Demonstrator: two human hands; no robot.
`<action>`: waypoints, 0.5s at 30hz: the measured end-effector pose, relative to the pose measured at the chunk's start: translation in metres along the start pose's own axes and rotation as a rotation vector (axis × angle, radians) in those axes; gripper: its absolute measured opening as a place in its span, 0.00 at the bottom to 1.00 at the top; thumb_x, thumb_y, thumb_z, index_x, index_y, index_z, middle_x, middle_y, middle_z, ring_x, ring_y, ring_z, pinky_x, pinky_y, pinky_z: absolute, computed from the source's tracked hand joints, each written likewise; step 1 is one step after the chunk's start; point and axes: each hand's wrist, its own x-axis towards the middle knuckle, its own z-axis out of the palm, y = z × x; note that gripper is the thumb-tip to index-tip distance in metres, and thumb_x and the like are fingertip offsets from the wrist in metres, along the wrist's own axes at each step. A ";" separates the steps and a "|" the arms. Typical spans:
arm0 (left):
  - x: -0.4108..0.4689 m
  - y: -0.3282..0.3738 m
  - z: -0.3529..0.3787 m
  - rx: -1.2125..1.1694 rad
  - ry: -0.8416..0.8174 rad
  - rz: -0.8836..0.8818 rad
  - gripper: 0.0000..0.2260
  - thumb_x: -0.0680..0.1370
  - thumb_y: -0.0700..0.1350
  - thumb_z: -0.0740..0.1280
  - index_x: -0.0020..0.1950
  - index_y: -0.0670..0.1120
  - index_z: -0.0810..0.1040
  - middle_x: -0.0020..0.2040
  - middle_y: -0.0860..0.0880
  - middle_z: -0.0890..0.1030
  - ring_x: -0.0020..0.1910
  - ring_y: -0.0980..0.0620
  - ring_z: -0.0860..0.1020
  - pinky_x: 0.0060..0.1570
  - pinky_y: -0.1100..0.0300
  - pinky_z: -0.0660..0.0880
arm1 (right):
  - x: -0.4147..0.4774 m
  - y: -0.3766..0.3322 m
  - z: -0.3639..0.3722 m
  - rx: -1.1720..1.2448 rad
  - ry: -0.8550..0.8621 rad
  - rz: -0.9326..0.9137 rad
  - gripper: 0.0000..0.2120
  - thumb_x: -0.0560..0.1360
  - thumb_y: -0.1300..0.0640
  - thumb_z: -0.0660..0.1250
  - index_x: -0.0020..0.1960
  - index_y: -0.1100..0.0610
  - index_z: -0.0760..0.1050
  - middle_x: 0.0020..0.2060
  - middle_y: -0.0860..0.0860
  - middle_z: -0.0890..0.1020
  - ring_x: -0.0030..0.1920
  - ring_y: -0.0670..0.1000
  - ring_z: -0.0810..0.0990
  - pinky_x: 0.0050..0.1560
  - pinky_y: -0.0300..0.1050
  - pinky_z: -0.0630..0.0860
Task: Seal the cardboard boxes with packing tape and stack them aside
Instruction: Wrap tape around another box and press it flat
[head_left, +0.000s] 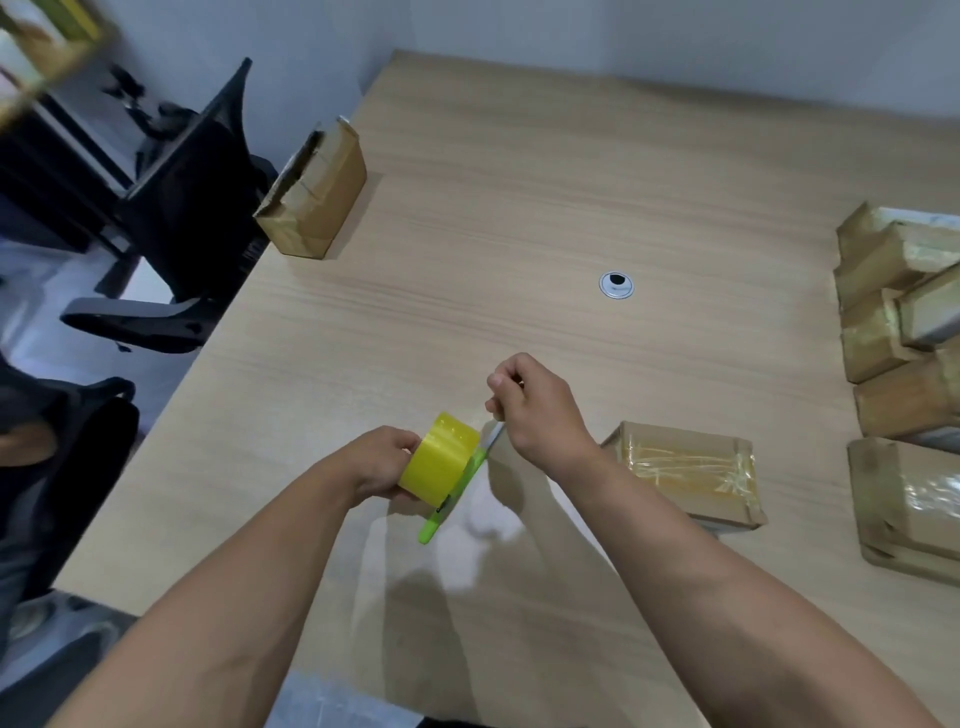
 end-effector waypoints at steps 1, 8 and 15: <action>-0.003 -0.002 -0.003 0.002 0.000 -0.034 0.10 0.75 0.32 0.60 0.49 0.34 0.82 0.37 0.35 0.82 0.33 0.39 0.82 0.40 0.49 0.81 | 0.004 0.001 0.003 0.029 0.015 0.010 0.07 0.83 0.60 0.60 0.47 0.58 0.73 0.39 0.52 0.79 0.32 0.36 0.77 0.37 0.32 0.72; -0.023 -0.042 -0.024 -0.103 -0.130 -0.329 0.12 0.74 0.33 0.58 0.40 0.38 0.81 0.33 0.40 0.79 0.28 0.51 0.74 0.29 0.64 0.71 | 0.047 0.014 0.033 -0.055 -0.180 0.146 0.10 0.80 0.54 0.65 0.42 0.54 0.71 0.40 0.49 0.79 0.42 0.49 0.81 0.47 0.51 0.76; -0.018 -0.064 -0.044 -0.089 -0.120 -0.473 0.14 0.80 0.40 0.60 0.35 0.42 0.77 0.28 0.47 0.77 0.21 0.56 0.72 0.21 0.68 0.67 | 0.086 0.023 0.088 -0.257 -0.276 0.160 0.07 0.78 0.58 0.67 0.44 0.55 0.71 0.40 0.50 0.76 0.41 0.51 0.73 0.35 0.39 0.67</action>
